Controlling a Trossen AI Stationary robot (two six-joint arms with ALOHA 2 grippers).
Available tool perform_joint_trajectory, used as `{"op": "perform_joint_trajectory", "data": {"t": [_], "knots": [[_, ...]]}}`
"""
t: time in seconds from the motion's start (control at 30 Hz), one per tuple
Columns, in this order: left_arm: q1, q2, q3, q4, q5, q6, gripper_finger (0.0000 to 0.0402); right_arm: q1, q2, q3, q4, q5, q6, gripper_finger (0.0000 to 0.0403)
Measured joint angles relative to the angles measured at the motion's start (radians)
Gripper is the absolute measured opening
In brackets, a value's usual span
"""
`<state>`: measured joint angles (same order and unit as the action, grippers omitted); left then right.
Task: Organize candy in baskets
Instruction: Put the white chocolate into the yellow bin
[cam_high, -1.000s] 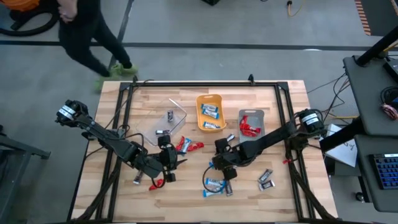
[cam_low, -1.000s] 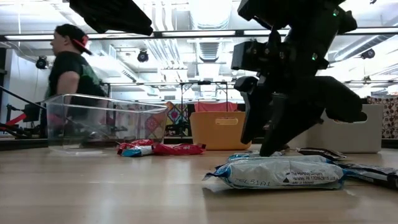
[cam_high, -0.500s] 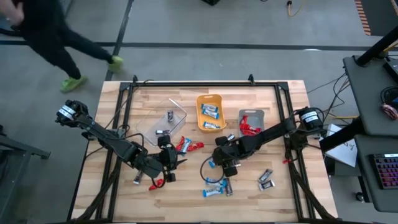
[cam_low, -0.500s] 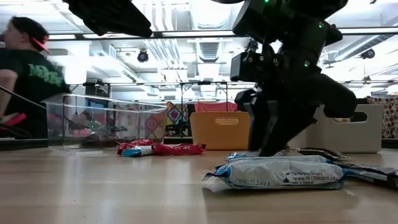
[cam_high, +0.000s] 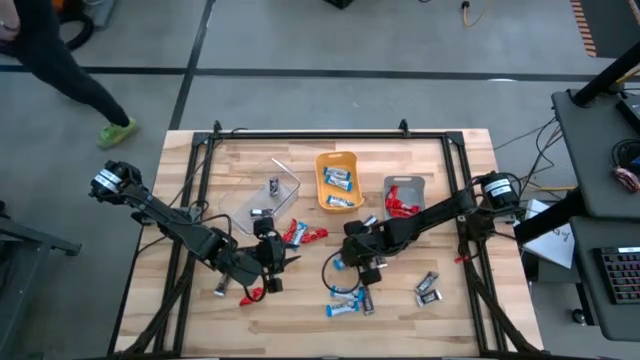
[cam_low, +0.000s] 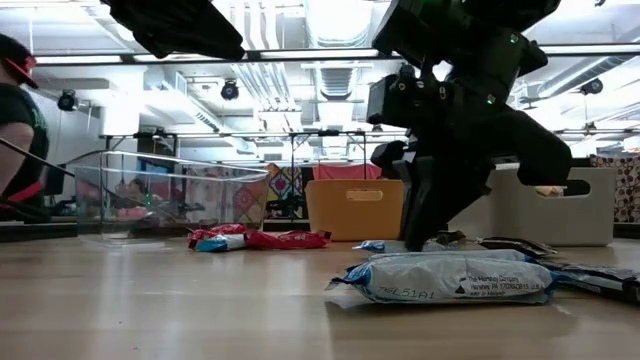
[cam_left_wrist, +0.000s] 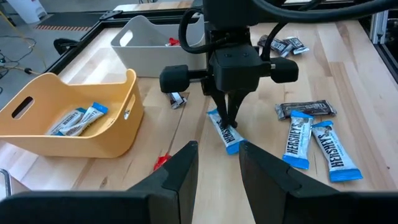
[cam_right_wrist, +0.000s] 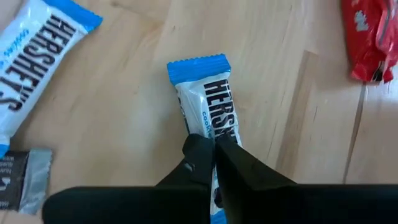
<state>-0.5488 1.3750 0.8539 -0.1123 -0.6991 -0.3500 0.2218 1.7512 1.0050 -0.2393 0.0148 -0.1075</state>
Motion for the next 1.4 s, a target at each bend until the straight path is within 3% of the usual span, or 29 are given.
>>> {"op": "perform_joint_trajectory", "data": {"t": [0.57, 0.7, 0.83, 1.07, 1.2, 1.4], "knots": [[0.0, 0.0, 0.0, -0.001, 0.003, -0.01, 0.0102, 0.0, -0.015, -0.001, 0.219, 0.003, -0.008, 0.0008], [0.0, 0.0, -0.001, -0.001, 0.014, -0.009, 0.0102, -0.002, -0.024, -0.001, 0.183, 0.014, 0.042, 0.0008], [0.0, 0.018, -0.02, 0.008, 0.047, -0.004, 0.0101, -0.016, -0.053, -0.001, 0.067, 0.013, 0.198, 0.0008], [0.0, 0.216, -0.023, 0.201, 0.055, 0.098, 0.0054, -0.021, -0.075, 0.0, -0.07, 0.007, 0.495, 0.0009], [0.017, 0.339, -0.005, 0.283, 0.059, 0.145, 0.0009, -0.021, -0.076, 0.0, -0.071, 0.006, 0.565, 0.0009], [0.067, 0.442, 0.001, 0.374, 0.086, 0.151, 0.0003, -0.022, -0.076, 0.0, -0.065, 0.01, 0.562, 0.0009]]}}
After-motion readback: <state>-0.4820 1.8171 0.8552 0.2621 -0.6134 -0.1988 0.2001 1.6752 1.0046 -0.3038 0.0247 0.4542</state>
